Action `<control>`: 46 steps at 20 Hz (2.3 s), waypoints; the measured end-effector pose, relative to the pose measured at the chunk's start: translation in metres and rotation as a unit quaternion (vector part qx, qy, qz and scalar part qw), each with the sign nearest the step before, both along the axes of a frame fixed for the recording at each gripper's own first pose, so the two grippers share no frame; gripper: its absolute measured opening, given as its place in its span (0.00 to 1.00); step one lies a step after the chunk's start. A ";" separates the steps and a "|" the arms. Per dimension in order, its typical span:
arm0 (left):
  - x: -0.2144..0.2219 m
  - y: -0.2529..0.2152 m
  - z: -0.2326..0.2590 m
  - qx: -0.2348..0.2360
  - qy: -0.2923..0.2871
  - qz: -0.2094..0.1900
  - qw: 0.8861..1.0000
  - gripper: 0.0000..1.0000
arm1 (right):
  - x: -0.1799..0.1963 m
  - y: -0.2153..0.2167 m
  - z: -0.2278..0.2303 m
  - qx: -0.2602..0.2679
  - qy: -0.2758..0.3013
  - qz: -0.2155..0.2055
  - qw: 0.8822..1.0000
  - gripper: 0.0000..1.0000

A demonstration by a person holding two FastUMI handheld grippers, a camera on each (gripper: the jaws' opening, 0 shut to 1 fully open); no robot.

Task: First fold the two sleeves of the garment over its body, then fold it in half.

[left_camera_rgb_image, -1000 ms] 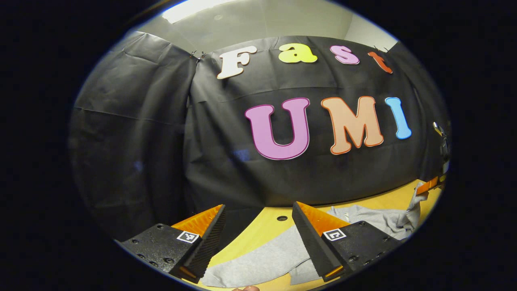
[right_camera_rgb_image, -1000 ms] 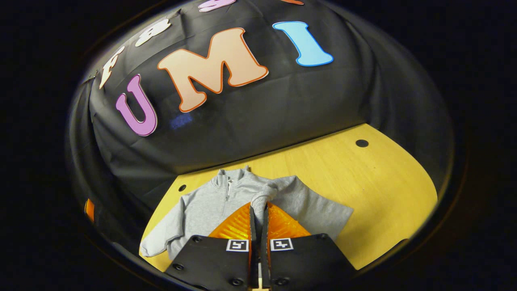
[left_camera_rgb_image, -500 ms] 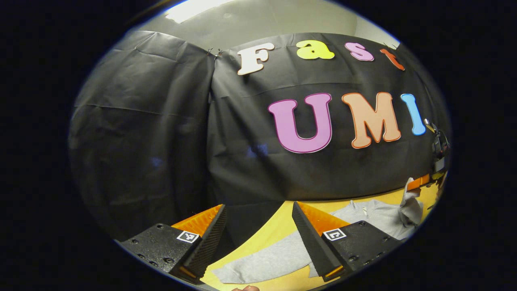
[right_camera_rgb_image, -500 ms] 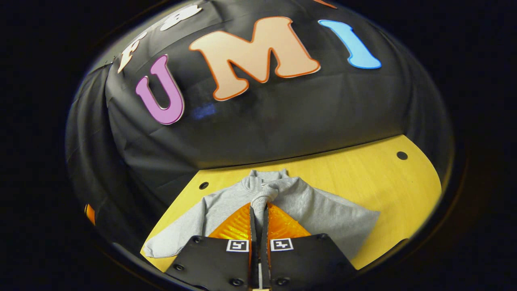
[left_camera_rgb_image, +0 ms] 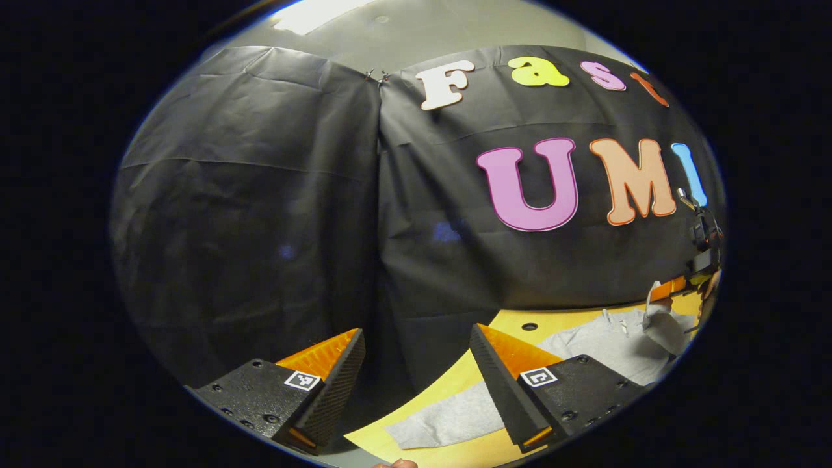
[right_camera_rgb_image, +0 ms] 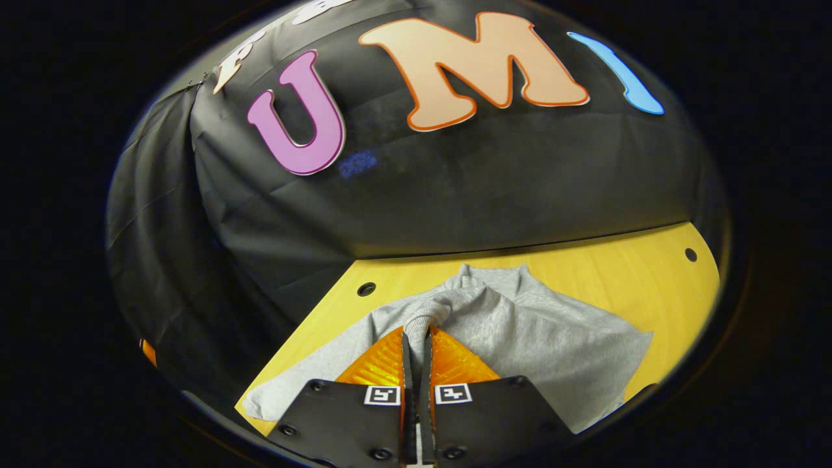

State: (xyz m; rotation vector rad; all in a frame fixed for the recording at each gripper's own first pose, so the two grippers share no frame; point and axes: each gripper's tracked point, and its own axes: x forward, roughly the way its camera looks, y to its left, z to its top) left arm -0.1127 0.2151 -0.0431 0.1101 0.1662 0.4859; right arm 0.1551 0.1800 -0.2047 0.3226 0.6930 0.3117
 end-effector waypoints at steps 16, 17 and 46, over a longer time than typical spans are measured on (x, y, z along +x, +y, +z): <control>-0.049 0.062 -0.031 -0.004 0.037 0.064 0.997 0.95 | -0.042 0.143 -0.081 -0.044 0.062 0.138 0.987 0.29; -0.047 0.062 -0.039 -0.006 0.043 0.061 0.997 0.95 | -0.044 0.146 -0.072 -0.041 0.052 0.140 0.988 0.47; -0.024 0.020 -0.289 -0.214 0.251 0.054 0.943 1.00 | -0.091 -0.074 0.010 -0.160 -0.053 0.005 0.986 0.99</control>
